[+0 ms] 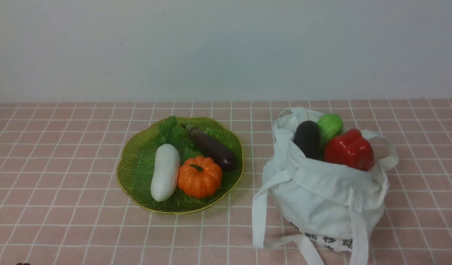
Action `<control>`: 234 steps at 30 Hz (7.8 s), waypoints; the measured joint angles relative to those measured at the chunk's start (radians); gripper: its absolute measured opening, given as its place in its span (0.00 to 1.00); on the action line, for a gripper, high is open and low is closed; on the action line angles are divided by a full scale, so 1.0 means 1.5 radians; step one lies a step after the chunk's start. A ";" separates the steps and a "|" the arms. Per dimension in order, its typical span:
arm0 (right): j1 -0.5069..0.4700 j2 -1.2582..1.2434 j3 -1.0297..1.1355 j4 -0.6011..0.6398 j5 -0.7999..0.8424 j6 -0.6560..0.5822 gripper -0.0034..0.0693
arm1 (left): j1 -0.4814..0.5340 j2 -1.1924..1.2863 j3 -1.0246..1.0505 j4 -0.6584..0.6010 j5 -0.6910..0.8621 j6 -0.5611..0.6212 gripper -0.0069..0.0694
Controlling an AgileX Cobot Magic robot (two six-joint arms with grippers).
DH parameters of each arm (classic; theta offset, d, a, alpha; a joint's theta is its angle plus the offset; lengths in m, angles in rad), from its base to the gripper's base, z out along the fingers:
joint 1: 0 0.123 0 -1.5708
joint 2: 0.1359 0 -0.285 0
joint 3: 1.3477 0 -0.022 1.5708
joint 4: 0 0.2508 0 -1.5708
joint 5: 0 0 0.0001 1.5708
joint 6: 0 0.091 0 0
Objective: Take vegetables from bag on pink coffee tablecloth place on plate.
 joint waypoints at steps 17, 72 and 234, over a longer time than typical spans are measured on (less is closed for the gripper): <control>0.000 0.000 0.000 0.000 0.000 0.000 0.03 | 0.000 0.000 0.000 0.000 0.000 0.000 0.08; 0.159 0.883 -0.836 0.141 0.412 -0.122 0.10 | 0.000 0.000 0.000 0.000 0.000 0.000 0.08; 0.590 0.659 -1.067 -0.214 0.531 0.228 0.03 | 0.000 0.000 0.000 0.000 0.000 0.000 0.08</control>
